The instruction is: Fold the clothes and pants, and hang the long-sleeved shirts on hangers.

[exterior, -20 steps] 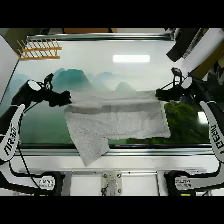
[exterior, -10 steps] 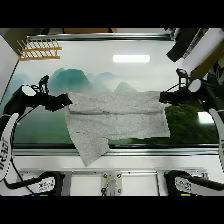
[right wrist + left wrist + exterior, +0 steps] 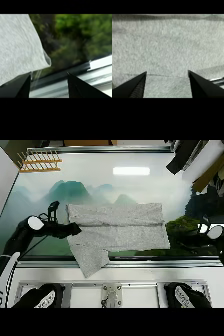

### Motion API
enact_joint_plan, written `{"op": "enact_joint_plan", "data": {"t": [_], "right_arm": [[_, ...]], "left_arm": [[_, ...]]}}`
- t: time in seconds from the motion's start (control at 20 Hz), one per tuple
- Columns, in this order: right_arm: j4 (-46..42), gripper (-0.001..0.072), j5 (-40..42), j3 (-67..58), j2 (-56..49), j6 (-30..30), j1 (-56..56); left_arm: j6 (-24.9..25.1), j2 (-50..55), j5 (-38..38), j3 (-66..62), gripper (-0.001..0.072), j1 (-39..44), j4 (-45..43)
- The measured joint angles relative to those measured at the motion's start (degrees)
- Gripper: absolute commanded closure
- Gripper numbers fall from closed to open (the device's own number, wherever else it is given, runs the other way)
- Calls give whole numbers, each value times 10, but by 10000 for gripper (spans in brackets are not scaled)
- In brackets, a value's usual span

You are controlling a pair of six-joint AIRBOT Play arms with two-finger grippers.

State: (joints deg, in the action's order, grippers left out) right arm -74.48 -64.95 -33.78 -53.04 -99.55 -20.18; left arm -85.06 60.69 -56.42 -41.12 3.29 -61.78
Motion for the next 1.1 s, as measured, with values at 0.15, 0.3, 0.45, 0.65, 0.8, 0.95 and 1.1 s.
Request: {"op": "enact_joint_plan", "data": {"t": [0.15, 0.3, 0.45, 0.65, 0.8, 0.95, 1.1], "right_arm": [[80, 240, 59, 74, 14, -6, -6], [129, 240, 118, 111, 16, 1, 5], [150, 242, 163, 125, 8, 7, 25], [162, 575, 198, 131, -13, 21, 45], [165, 696, 205, 132, -21, 41, 51], [166, 696, 204, 132, -24, 53, 53], [167, 696, 200, 132, -25, 62, 53]], "left_arm": [[-7, -23, 12, 26, 161, 25, 0], [-12, -34, 20, 35, 161, 34, 0], [-15, -38, 24, 38, 161, 38, 0], [-17, -40, 25, 40, 161, 39, 0], [-22, -40, 18, 40, 161, 34, -2], [-53, -40, -18, 43, 161, 14, -39], [-85, -40, -63, 76, 160, -10, -76]]}}
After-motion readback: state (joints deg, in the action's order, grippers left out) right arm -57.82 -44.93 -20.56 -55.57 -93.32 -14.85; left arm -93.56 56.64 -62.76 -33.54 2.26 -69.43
